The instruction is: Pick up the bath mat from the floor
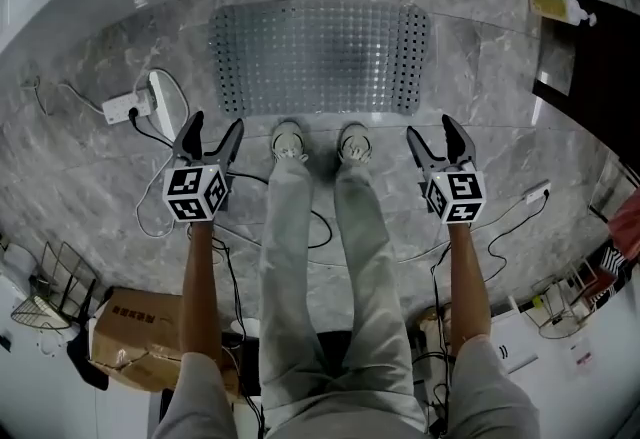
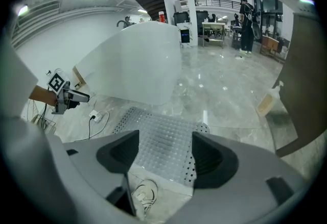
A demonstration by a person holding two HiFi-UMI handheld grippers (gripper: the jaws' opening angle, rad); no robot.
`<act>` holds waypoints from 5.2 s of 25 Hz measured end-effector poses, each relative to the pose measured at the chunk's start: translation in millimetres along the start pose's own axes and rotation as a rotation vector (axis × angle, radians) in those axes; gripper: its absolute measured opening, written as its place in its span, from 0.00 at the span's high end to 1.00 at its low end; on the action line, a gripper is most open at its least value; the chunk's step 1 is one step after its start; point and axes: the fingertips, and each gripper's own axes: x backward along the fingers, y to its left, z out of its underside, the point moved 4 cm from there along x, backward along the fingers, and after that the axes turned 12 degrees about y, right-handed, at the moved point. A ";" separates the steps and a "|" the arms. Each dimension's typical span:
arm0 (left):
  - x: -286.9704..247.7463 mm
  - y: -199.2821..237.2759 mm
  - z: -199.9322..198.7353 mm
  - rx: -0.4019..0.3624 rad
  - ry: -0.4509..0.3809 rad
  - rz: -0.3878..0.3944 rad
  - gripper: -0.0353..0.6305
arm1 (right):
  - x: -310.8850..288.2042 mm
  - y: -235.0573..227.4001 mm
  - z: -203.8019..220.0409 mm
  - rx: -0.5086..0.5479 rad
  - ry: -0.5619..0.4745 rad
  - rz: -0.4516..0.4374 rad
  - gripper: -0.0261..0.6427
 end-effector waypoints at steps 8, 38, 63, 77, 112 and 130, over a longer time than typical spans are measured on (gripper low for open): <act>-76.3 39.0 53.9 0.044 0.069 -0.014 0.38 | -79.2 -32.1 42.7 -0.044 0.040 0.034 0.51; -268.2 139.0 151.6 0.093 0.271 -0.146 0.17 | -280.9 -131.4 150.4 -0.214 0.234 0.055 0.40; -283.1 126.7 153.2 0.096 0.316 -0.210 0.25 | -312.0 -136.2 152.5 -0.187 0.299 0.128 0.41; -283.6 89.4 145.4 -0.009 0.311 -0.093 0.77 | -312.3 -121.4 145.7 -0.143 0.328 0.097 0.62; -123.2 -8.9 24.0 0.049 0.222 0.100 0.88 | -135.1 -20.8 29.4 -0.073 0.256 -0.039 0.88; 37.4 -65.5 -33.7 0.065 0.126 0.118 0.88 | 29.4 34.6 -39.4 -0.037 0.118 -0.089 0.88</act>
